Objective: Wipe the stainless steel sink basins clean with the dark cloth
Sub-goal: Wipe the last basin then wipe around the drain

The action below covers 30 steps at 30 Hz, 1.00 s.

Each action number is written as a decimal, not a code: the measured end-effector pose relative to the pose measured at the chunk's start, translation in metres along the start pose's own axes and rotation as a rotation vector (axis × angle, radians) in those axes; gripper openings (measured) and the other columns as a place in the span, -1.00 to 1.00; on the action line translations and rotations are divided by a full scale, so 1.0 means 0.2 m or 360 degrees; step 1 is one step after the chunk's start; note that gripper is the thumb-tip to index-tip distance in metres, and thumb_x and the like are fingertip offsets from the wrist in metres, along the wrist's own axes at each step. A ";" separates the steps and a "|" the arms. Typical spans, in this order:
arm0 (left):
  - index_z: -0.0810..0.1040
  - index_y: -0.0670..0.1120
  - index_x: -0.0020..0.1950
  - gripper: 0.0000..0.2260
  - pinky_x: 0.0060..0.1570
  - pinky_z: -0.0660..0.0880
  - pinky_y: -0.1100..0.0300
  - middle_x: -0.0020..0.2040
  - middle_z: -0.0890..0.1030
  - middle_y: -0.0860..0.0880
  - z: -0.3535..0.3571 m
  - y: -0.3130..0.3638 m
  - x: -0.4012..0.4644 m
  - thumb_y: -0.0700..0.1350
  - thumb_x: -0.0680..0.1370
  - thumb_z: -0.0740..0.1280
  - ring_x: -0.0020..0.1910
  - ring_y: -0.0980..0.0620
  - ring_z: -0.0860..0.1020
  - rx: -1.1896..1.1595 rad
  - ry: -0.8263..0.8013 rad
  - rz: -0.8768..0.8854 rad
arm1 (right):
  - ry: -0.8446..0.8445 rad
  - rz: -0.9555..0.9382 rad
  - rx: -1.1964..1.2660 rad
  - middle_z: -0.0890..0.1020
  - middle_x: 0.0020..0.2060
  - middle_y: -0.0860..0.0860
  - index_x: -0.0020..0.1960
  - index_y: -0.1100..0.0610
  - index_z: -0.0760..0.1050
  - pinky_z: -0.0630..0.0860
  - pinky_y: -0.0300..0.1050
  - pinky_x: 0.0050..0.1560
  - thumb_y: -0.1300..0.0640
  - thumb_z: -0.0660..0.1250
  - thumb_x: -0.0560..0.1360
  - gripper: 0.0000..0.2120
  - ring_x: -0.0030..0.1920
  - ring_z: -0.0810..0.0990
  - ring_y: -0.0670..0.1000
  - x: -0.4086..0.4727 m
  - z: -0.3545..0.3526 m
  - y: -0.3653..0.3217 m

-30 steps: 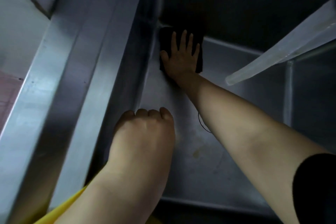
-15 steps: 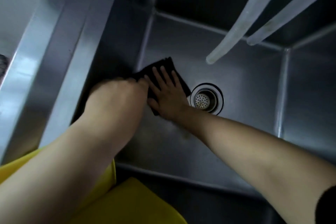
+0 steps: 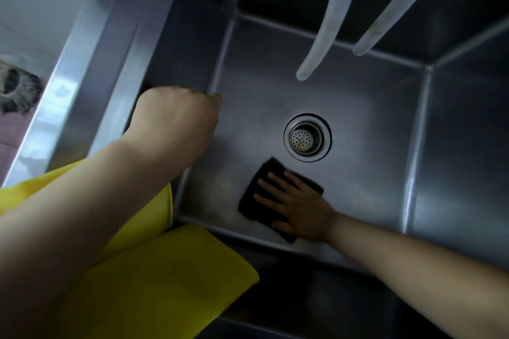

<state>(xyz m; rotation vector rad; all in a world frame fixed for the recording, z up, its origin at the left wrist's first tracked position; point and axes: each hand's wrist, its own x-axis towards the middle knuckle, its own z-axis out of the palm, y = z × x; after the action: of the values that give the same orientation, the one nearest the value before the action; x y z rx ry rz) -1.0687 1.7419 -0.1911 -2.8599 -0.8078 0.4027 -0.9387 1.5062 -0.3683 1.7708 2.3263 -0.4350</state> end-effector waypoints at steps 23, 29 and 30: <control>0.50 -0.10 0.16 -0.77 -0.37 0.15 0.12 -0.21 0.58 -0.12 0.06 0.05 0.03 -0.17 0.54 0.17 -0.25 -0.19 0.52 -0.0027 0.0243 0.0150 | -0.0038 -0.0333 0.0235 -0.03 0.54 0.02 0.53 -0.08 0.01 -0.37 0.10 0.43 -0.04 0.07 0.61 -0.48 0.53 -0.15 0.12 0.45 -0.02 -0.37; 0.49 -0.11 0.19 -0.74 -0.44 0.06 0.24 -0.24 0.60 -0.14 0.04 0.07 0.06 -0.20 0.51 0.29 -0.30 -0.20 0.56 -0.0026 0.0156 0.0123 | -0.0035 -0.0444 0.0015 0.25 0.47 0.02 0.48 -0.07 0.22 0.10 0.23 0.43 -0.11 0.11 0.57 -0.51 0.48 0.17 0.13 -0.07 0.05 -0.07; 0.48 -0.12 0.19 -0.74 -0.44 0.07 0.23 -0.23 0.60 -0.14 0.05 0.08 0.07 -0.19 0.51 0.29 -0.30 -0.20 0.56 -0.0034 0.0142 0.0122 | -0.0088 -0.0430 -0.0048 0.26 0.47 0.02 0.48 -0.07 0.21 0.11 0.24 0.43 -0.15 0.11 0.55 -0.49 0.47 0.19 0.14 -0.18 0.06 -0.01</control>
<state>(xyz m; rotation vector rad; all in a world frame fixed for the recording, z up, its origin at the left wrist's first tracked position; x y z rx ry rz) -1.0519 1.7365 -0.2061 -2.9119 -0.6934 0.2749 -0.9306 1.4680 -0.3682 1.4162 2.5265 -0.4790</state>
